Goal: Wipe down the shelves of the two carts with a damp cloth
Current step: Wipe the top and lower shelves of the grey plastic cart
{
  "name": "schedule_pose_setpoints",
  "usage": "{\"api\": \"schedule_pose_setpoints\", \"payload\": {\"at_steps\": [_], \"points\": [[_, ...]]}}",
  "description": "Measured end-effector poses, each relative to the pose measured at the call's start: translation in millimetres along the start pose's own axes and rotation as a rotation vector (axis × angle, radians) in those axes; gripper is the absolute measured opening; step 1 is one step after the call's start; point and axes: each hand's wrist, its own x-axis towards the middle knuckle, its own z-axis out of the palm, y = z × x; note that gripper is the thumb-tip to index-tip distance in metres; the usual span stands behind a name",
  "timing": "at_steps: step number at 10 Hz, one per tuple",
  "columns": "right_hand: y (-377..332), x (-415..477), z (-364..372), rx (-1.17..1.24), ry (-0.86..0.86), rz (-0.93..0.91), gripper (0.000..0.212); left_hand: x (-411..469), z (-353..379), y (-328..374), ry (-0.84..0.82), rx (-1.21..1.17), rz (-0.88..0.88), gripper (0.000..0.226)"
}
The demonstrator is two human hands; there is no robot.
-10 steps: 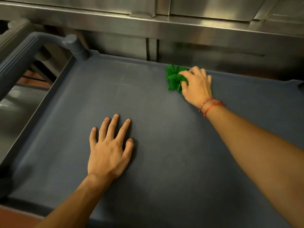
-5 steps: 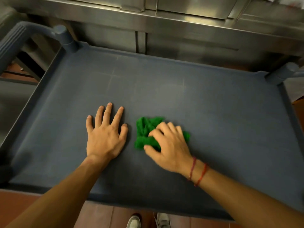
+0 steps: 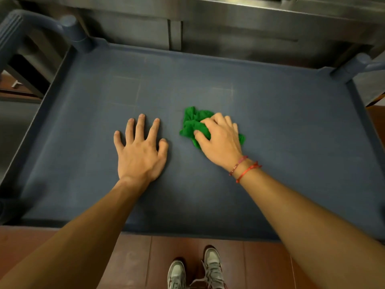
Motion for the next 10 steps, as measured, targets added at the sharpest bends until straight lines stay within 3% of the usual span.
{"api": "schedule_pose_setpoints", "payload": {"at_steps": [3,4,6,8,10], "points": [[-50,-144,-33,0.1,-0.222,-0.135,0.026,-1,-2,1,-0.018,-0.021,0.014,0.058],[-51,-156,-40,0.117,-0.291,-0.189,0.024,-2,-3,1,-0.017,-0.026,0.022,0.058],[-27,-114,-32,0.058,-0.245,-0.27,0.029,-1,-3,1,-0.021,-0.024,0.02,0.058],[-8,-48,-20,0.047,-0.145,-0.078,0.036,0,-1,1,-0.012,-0.012,0.015,0.058],[-22,-106,-32,0.069,-0.191,-0.085,0.038,-1,-2,2,-0.006,-0.017,0.011,0.058]]}}
